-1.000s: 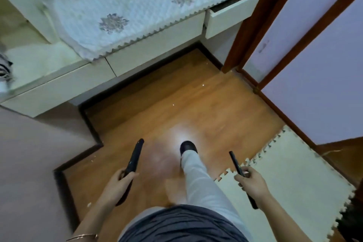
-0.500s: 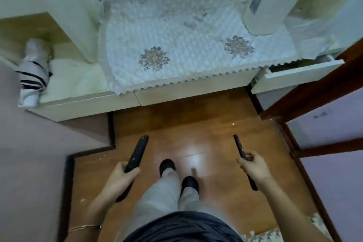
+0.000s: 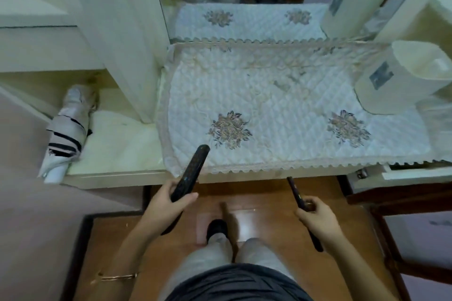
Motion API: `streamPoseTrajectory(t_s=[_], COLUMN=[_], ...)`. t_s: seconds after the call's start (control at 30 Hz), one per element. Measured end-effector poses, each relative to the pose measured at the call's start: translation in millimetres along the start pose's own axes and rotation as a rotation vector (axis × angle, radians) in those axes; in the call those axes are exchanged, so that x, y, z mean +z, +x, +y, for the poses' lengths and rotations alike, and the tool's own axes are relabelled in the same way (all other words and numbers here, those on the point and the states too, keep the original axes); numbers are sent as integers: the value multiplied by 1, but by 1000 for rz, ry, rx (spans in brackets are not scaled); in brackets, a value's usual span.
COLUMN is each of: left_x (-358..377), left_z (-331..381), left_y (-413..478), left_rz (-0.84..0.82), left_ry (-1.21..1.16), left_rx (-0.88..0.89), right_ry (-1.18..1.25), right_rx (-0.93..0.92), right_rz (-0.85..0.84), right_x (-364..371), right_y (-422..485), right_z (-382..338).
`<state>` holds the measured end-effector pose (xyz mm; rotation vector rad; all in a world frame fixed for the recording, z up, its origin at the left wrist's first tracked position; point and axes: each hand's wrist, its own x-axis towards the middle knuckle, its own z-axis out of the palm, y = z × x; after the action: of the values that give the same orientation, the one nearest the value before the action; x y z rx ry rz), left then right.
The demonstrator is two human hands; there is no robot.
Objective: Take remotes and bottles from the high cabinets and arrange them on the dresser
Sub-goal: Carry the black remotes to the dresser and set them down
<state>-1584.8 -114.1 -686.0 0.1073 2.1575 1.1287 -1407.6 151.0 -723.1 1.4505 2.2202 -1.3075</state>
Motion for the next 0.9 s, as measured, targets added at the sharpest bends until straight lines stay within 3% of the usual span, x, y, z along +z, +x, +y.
streamPoseTrajectory(t_s=[0.17, 0.4, 0.67, 0.9], left_x=[-11, 5, 7, 11], left_z=[50, 84, 111, 104], left_y=[57, 119, 179, 188], left_rz=[120, 301, 397, 280], left_ry=[-44, 27, 355, 476], left_rx=[57, -13, -135, -164], right_ry=[144, 5, -150, -373], right_rx=[-157, -252, -323, -337], right_rz=[-24, -33, -153, -131], right_x=[-14, -3, 25, 54], right_y=[30, 95, 149, 170], right_z=[-93, -182, -236, -256])
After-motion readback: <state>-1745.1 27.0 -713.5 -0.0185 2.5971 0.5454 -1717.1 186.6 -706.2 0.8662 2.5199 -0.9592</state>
